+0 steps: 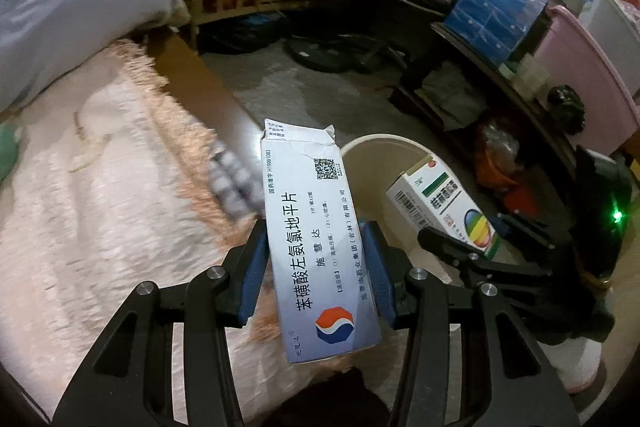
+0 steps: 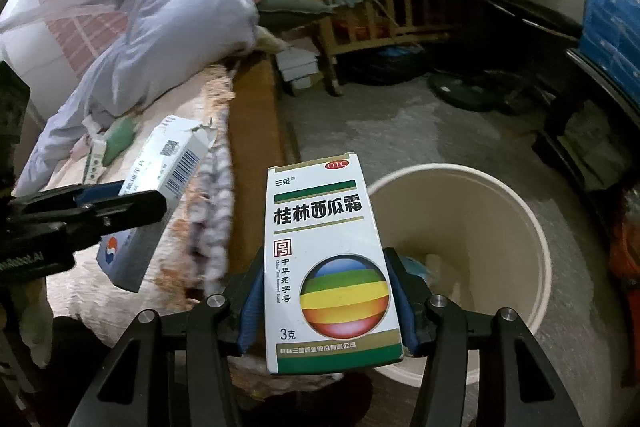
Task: Collect trash
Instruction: 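Carry both medicine boxes over the bucket with both tools, then open both tools to drop the medicine boxes into the bucket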
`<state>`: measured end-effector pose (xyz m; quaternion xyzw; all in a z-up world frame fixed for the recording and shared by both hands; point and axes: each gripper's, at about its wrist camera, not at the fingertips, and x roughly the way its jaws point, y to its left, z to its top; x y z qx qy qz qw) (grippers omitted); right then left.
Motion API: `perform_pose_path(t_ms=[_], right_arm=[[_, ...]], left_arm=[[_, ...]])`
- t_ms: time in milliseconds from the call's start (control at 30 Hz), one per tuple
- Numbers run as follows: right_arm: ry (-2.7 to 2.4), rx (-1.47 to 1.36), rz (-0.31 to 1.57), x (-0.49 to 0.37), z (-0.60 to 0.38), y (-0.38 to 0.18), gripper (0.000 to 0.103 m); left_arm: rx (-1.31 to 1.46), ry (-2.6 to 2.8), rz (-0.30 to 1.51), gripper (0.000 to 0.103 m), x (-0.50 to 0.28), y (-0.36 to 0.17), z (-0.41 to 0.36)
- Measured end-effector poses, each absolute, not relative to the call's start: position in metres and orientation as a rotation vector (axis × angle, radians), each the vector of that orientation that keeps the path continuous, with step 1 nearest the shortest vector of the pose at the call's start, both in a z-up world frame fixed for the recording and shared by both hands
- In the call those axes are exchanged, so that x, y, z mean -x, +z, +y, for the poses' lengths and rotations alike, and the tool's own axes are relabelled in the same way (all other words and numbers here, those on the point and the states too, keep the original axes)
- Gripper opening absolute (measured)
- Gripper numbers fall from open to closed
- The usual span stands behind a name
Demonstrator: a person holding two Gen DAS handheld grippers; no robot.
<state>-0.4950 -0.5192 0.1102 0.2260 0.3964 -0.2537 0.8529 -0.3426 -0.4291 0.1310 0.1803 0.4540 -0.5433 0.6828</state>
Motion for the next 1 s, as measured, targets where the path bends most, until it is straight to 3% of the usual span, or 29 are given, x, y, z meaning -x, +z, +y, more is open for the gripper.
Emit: perform_pose_path(t_ms=[767, 867, 933, 1000], right_arm=[[-0.683, -0.607, 0.880, 0.551, -0.577, 0.067, 0.052], [-0.702, -0.615, 0.888, 0.553, -0.581, 0.064, 0.053], [-0.717, -0.622, 0.897, 0.553, -0.584, 0.062, 0.057], [-0.728, -0.625, 0.899, 0.553, -0.585, 0.063, 0.068]], left_arm=[[-0.366, -1.347, 1.141, 0.048, 0.374, 0.102, -0.495], [-0.356, -1.363, 1.159, 0.054, 0.375, 0.101, -0.496], [-0.350, -1.375, 1.160, 0.056, 0.375, 0.102, -0.494], [-0.351, -1.374, 1.156, 0.056, 0.374, 0.104, -0.491]])
